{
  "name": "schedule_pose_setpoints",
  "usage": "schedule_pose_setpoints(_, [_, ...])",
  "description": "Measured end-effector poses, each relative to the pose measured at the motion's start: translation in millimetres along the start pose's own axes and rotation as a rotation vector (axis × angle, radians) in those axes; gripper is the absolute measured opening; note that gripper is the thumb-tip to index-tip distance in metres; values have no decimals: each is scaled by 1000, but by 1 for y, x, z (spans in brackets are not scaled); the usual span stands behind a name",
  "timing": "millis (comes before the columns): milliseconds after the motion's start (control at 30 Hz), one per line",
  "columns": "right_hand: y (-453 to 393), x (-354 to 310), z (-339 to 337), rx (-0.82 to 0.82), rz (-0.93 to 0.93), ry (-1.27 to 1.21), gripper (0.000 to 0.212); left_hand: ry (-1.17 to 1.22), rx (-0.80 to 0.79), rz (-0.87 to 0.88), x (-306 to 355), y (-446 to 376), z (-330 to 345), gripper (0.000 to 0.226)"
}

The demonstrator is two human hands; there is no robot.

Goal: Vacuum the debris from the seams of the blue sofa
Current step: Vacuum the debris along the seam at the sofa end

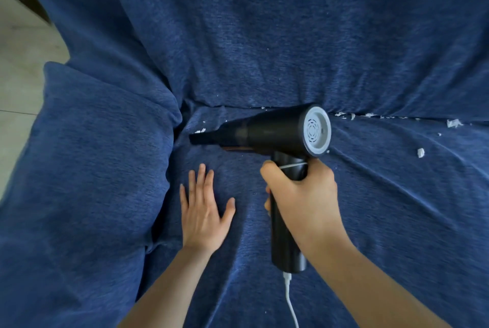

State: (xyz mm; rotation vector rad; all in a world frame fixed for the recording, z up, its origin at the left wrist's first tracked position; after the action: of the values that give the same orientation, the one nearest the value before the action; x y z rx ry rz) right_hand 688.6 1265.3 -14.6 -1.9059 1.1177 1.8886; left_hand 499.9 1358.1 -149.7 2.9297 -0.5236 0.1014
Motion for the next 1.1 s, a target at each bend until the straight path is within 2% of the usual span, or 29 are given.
schedule_pose_setpoints(233, [2, -4, 5, -63, 15, 33, 23, -8, -47, 23, 5, -38, -4, 79])
schedule_pose_setpoints(433, [-7, -10, -1, 7, 5, 47, 21, -35, -14, -6, 8, -36, 0, 75])
schedule_pose_setpoints(767, [-9, -17, -12, 48, 22, 53, 21, 30, -21, 20, 11, -51, -7, 77])
schedule_pose_setpoints(1100, [-30, -25, 0, 86, -12, 65, 19, -22, -12, 34, 14, -57, -3, 75])
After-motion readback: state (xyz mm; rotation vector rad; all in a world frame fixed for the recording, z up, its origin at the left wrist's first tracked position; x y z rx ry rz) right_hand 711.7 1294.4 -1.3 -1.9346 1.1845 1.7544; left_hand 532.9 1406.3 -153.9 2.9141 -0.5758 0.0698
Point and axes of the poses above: each hand's wrist, its own y-axis away from the middle knuckle, its own z-axis out of the palm, x = y × z, the point moved 5 cm from there along -y, towards the middle knuckle, and after that the axes turned 9 degrees about -z, right-handed, at the moved point
